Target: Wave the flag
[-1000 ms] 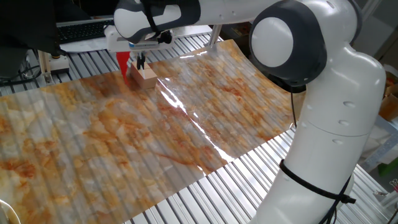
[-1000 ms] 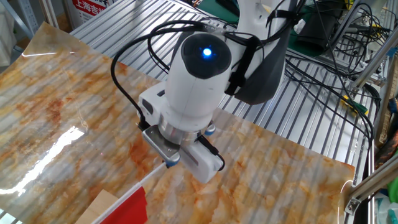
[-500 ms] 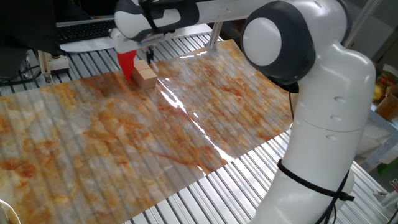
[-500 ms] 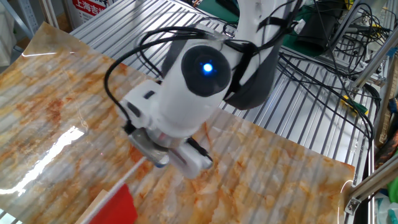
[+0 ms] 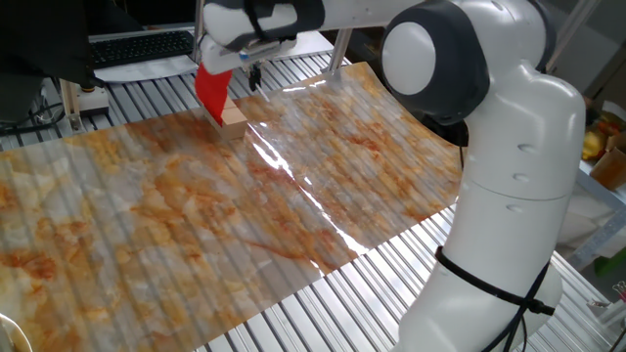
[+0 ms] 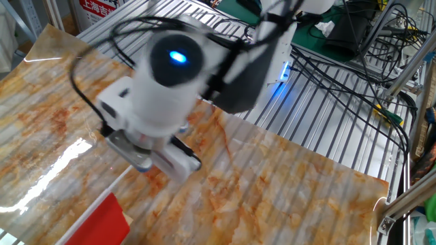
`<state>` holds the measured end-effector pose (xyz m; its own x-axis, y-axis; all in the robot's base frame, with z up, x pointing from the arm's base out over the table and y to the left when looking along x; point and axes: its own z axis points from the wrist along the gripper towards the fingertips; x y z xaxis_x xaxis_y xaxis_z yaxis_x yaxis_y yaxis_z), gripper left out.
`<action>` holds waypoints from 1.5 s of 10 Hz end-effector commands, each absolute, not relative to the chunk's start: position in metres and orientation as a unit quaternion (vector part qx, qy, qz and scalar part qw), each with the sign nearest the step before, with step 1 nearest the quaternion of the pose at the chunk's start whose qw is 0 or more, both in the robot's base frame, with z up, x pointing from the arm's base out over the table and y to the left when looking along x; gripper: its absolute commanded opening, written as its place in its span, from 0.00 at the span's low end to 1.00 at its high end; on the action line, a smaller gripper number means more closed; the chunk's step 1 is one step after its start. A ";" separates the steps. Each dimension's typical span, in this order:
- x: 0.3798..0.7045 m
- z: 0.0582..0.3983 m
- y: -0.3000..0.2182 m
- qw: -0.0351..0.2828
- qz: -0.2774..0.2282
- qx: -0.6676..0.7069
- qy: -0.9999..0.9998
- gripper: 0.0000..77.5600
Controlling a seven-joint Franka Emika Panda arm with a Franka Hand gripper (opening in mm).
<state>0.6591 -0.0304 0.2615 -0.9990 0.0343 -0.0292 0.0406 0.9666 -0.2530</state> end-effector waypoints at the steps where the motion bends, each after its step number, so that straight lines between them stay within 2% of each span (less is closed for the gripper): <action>1: 0.669 0.271 -0.010 -0.013 0.124 0.162 0.979 0.01; 4: 0.665 0.274 0.030 -0.006 0.138 0.199 0.970 0.01; 5: 0.663 0.274 0.041 -0.007 0.156 0.215 0.964 0.01; 7: 0.659 0.275 0.058 -0.016 0.226 0.260 0.939 0.01; 8: 0.659 0.275 0.060 -0.017 0.235 0.264 0.935 0.01; 9: 0.655 0.278 0.068 -0.022 0.272 0.280 0.920 0.01; 11: 0.652 0.279 0.075 -0.021 0.275 0.287 0.917 0.01; 12: 0.652 0.279 0.075 -0.016 0.269 0.285 0.920 0.01; 14: 0.652 0.279 0.075 -0.006 0.201 0.258 0.945 0.01; 15: 0.653 0.279 0.074 0.001 0.118 0.224 0.967 0.01</action>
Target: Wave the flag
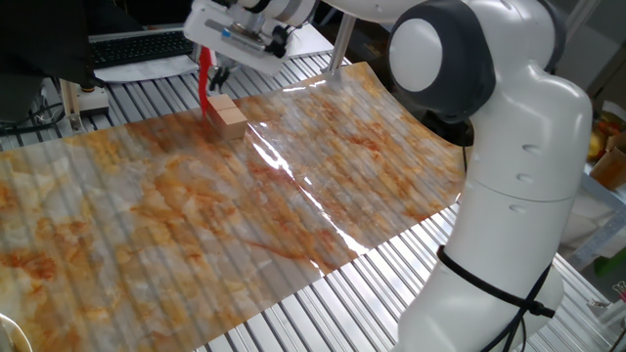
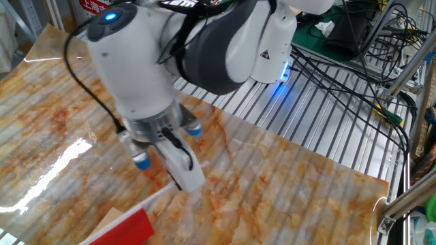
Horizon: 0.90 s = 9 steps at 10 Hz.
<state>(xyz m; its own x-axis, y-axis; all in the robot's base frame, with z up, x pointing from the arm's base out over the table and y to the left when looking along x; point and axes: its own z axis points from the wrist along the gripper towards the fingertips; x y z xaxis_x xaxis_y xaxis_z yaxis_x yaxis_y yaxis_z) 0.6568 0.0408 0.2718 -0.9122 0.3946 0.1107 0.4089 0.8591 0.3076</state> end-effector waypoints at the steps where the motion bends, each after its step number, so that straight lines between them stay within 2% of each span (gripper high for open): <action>1: 0.653 0.278 0.074 -0.002 -0.107 -0.220 -0.970 0.01; 2: 0.656 0.275 0.069 -0.016 0.055 -0.144 -0.988 0.01; 3: 0.660 0.272 0.061 -0.021 0.110 -0.113 -0.987 0.01; 4: 0.662 0.270 0.057 -0.021 0.111 -0.108 -0.988 0.01; 9: 0.671 0.261 -0.033 -0.017 0.113 -0.017 -0.993 0.01</action>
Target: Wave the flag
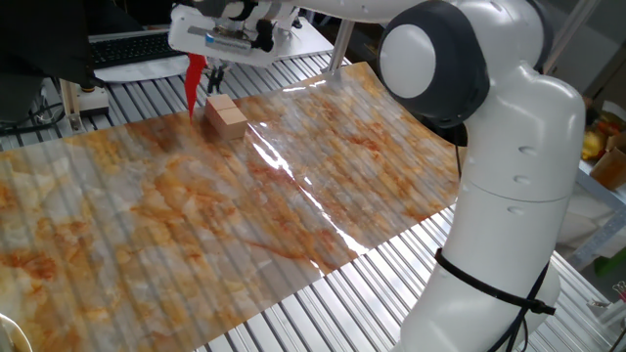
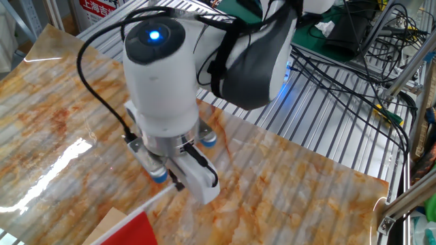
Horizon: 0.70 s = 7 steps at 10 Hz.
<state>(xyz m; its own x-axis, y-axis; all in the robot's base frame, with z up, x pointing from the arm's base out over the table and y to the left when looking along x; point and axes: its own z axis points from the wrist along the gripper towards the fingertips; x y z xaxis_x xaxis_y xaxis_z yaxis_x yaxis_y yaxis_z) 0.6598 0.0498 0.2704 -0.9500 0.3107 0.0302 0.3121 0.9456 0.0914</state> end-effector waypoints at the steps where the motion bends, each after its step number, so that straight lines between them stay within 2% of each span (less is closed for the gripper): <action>1: 0.669 0.259 -0.044 -0.019 0.117 -0.011 -0.993 0.01; 4: 0.669 0.261 -0.076 -0.033 0.126 0.006 -0.991 0.01; 7: 0.684 0.281 -0.095 -0.024 0.128 0.033 -0.991 0.01</action>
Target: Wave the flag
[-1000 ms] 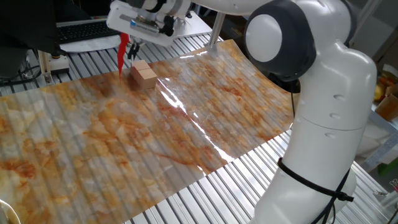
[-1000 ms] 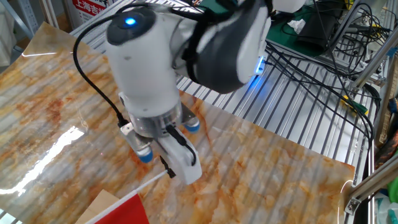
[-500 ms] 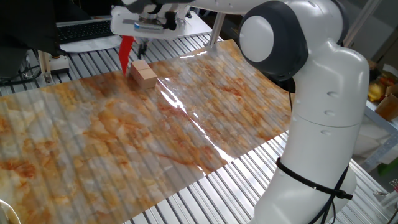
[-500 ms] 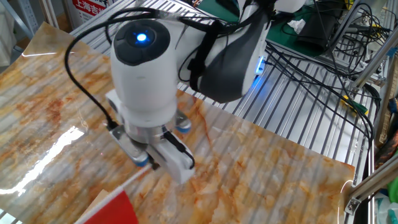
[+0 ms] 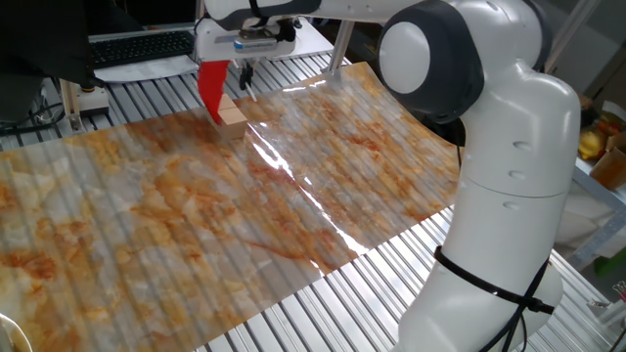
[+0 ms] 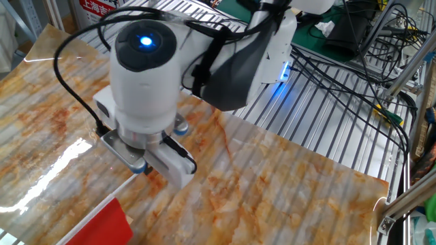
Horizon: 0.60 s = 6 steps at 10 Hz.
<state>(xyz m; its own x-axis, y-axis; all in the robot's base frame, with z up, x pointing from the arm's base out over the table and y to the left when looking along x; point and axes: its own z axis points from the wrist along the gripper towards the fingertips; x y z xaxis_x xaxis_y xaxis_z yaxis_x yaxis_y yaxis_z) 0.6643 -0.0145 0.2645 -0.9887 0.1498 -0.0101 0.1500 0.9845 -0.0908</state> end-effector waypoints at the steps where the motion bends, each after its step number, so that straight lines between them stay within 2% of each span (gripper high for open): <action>1: 0.691 0.288 -0.104 0.020 -0.132 -0.044 0.990 0.01; 6: 0.703 0.297 -0.118 0.017 -0.128 -0.056 0.990 0.01</action>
<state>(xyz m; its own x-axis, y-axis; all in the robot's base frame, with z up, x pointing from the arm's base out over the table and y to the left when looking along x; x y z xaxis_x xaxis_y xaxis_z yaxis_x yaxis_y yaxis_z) 0.6737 -0.0435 0.2692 -0.9975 0.0700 -0.0047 0.0699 0.9866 -0.1475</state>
